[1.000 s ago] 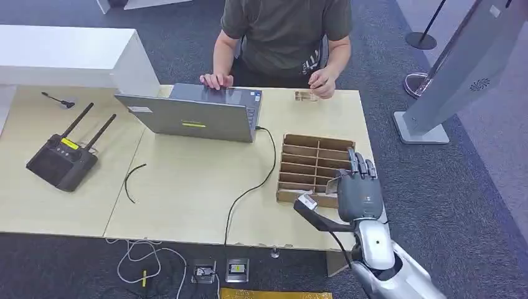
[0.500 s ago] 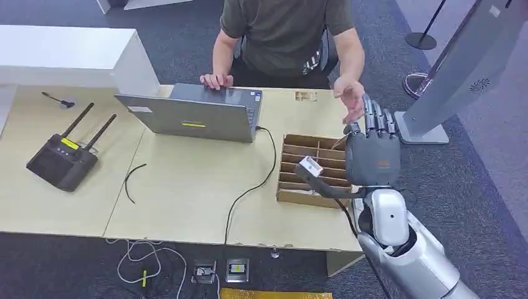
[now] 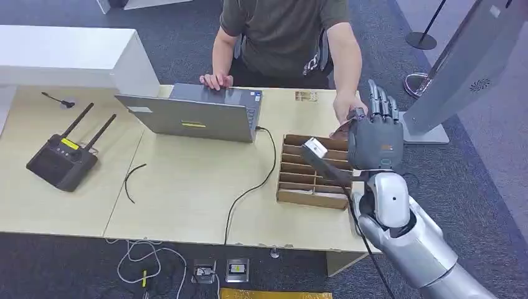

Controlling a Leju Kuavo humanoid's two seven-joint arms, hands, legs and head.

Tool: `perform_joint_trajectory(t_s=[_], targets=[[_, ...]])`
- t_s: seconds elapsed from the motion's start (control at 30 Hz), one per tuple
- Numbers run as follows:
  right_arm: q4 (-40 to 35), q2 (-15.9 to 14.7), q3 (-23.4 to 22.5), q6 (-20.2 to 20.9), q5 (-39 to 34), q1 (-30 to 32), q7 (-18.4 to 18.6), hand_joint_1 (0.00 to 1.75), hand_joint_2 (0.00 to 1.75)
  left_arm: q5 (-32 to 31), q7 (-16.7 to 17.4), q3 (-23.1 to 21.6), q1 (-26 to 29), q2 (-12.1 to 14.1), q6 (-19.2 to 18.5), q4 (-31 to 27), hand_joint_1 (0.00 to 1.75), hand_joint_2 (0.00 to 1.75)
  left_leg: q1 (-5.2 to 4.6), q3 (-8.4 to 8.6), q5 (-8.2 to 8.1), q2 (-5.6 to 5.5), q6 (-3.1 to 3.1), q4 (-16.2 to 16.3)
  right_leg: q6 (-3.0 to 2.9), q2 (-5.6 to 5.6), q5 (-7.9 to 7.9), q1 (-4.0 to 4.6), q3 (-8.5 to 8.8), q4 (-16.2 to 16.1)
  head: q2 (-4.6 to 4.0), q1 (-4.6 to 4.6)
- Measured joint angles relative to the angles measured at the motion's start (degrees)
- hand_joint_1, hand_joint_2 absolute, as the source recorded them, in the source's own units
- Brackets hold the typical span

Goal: Pass the card to the sensor for recognition and then transmit it.

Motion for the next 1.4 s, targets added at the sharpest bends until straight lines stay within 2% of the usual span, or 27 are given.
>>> perform_joint_trajectory(t_s=[0.13,0.17,0.2,0.3,0.33,0.5,0.8,1.07,1.23,1.4], targets=[[1.8,0.4,-0.6,0.2,1.9,-0.2,0.0,1.75,1.75,-0.2,0.3,0.0,-0.1,-0.1,-0.2,0.0,0.0,0.0,0.0,0.0,0.0,-0.01,0.0,0.0,0.0,-0.01,0.0,0.0,0.0,0.0,0.0,0.0],[2.3,0.4,-0.9,0.3,2.5,-0.2,0.0,0.09,1.75,-0.4,0.5,0.0,-0.1,-0.1,-0.2,0.0,0.0,0.0,0.0,0.0,0.0,-0.01,0.0,0.0,0.0,-0.01,0.0,0.0,-0.01,0.0,0.0,0.0],[2.9,0.5,-1.2,0.3,3.1,-0.1,0.1,0.03,1.75,-0.4,0.6,0.0,-0.1,-0.1,-0.3,0.0,0.0,0.0,0.0,-0.01,0.0,-0.01,0.0,0.0,0.0,-0.02,0.0,0.0,-0.01,0.0,0.0,0.0],[3.9,0.5,-2.1,0.3,4.3,-0.1,0.3,0.0,1.75,-0.8,0.7,0.0,-0.1,-0.1,-0.3,0.0,0.0,0.0,0.0,-0.01,0.0,-0.01,0.0,0.0,0.0,-0.01,0.0,0.0,-0.01,0.0,0.0,0.0],[4.2,0.6,-2.3,0.3,4.6,-0.1,0.5,0.0,0.0,-0.8,0.8,0.0,-0.1,-0.1,-0.3,0.0,0.0,0.0,0.0,-0.01,0.0,-0.01,0.0,0.0,0.0,-0.01,0.0,0.0,-0.01,0.0,0.0,0.0],[5.3,0.8,-3.7,0.5,7.0,0.3,0.5,0.0,0.0,-1.0,0.8,0.0,-0.1,-0.2,-0.4,0.0,0.0,0.0,0.0,0.0,0.0,0.0,0.0,0.0,0.0,0.0,0.0,0.0,-0.02,0.0,0.0,0.0],[6.0,0.0,-6.7,3.4,11.3,2.0,2.1,0.0,0.0,-1.1,0.8,0.0,0.0,-0.5,-0.8,0.0,0.0,0.0,-0.01,0.02,0.0,-0.01,0.0,0.0,0.0,-0.02,0.0,-0.01,-0.02,0.0,0.0,0.0],[5.9,-4.9,-13.8,3.9,9.7,5.5,4.5,0.0,0.0,-0.2,0.8,0.0,0.9,-0.6,-0.8,0.2,0.0,0.0,-0.05,0.03,-0.01,0.0,0.01,0.0,0.0,-0.01,0.0,-0.06,-0.03,0.0,0.0,-0.02],[5.8,-9.9,-20.4,3.5,6.1,8.4,6.2,0.0,0.0,0.8,0.5,0.0,1.6,-0.7,-0.2,0.3,0.0,0.0,-0.05,0.02,-0.01,-0.03,0.01,0.0,0.01,-0.05,0.0,-0.07,-0.01,0.0,0.0,0.0],[5.3,-12.9,-26.1,3.4,3.5,11.6,6.6,0.0,0.0,1.8,0.1,0.1,1.6,-1.0,0.6,0.5,0.0,0.0,-0.05,0.07,-0.02,0.0,0.01,0.0,0.01,-0.04,0.01,-0.08,0.0,0.0,0.0,0.0]])
